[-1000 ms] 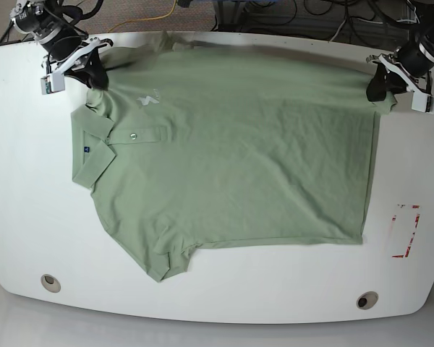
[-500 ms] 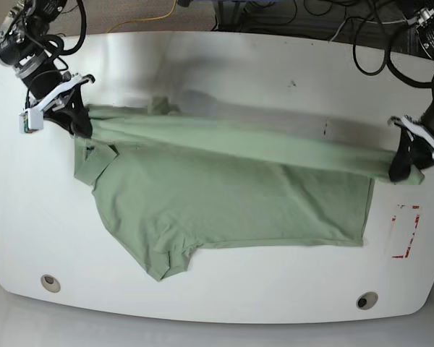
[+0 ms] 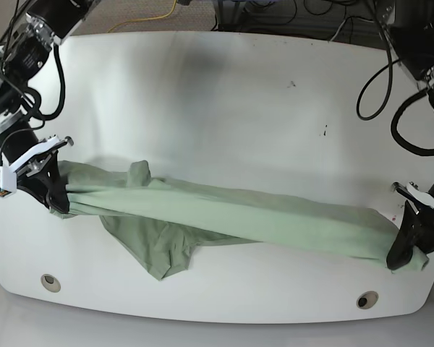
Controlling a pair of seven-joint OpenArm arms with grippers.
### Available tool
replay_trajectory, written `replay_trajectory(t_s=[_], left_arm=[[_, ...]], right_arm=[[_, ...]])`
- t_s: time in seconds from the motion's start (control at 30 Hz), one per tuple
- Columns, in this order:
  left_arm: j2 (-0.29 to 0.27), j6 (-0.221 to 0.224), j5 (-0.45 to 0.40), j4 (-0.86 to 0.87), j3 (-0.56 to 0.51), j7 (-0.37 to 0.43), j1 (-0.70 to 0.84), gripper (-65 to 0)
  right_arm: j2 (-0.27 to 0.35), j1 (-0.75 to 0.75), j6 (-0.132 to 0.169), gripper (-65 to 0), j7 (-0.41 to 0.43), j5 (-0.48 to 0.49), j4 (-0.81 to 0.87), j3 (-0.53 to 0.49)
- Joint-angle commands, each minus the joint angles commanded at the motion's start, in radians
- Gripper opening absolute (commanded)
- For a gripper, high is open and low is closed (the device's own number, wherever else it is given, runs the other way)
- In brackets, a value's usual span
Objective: Layout the t-shirt on the table in an organized manner, then fold the t-shirt properly
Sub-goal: 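Lift the shirt edge with both grippers and swing it across the table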
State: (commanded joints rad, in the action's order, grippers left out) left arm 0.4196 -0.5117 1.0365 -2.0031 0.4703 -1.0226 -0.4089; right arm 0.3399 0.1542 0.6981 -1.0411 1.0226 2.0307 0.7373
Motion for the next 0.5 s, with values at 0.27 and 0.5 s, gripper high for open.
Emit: replay_trajectory(t_s=[0.27, 0.5], left_arm=[[-0.041, -0.04, 0.002, 0.0, 0.002, 0.0, -0.195, -64.7], [-0.08, -0.074, 0.023, 0.0, 0.005, 0.0, -0.342, -64.7]], right_arm=[[0.038, 0.221, 0.0, -65.0, -0.074, 0.002, 0.0, -0.002], [0.055, 0.376, 0.0, -65.0, -0.098, 0.092, 0.002, -0.002]])
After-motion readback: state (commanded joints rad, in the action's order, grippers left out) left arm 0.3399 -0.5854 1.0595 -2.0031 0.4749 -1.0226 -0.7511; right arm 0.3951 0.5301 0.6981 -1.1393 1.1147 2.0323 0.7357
